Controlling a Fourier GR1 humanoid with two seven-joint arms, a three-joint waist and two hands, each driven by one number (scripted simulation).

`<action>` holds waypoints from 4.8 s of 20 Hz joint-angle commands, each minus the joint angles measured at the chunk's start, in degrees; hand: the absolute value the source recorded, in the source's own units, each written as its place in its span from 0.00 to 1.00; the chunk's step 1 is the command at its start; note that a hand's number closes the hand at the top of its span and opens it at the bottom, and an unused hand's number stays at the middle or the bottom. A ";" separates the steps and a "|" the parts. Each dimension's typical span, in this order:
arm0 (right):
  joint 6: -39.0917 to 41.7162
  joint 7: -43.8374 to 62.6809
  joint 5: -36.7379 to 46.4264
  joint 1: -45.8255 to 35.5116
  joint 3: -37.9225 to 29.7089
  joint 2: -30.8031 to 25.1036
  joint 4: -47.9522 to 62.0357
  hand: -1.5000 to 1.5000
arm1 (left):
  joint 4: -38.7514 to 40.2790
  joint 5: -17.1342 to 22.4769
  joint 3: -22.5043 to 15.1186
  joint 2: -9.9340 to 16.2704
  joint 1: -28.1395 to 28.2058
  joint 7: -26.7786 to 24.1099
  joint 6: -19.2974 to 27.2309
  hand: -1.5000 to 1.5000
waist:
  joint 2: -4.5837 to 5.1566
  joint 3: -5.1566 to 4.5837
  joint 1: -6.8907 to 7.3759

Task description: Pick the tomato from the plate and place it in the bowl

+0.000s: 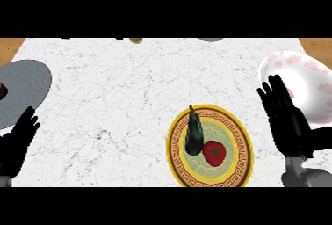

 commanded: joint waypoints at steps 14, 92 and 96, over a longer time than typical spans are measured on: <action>57.83 -18.86 -7.52 -20.07 10.26 -7.51 14.52 0.00 | -8.44 -9.92 -6.52 -2.23 -16.81 -4.71 2.86 0.50 | 0.96 1.16 4.04; 19.80 -12.00 61.25 -23.11 26.01 9.51 46.44 1.00 | -7.72 -21.31 0.63 -10.13 -12.59 -0.45 2.02 0.50 | -3.23 0.17 -5.76; 14.14 0.97 59.67 -22.30 21.13 16.35 38.50 1.00 | -8.19 -21.89 0.50 -10.39 -12.90 -0.33 2.58 0.50 | -3.13 0.29 -5.47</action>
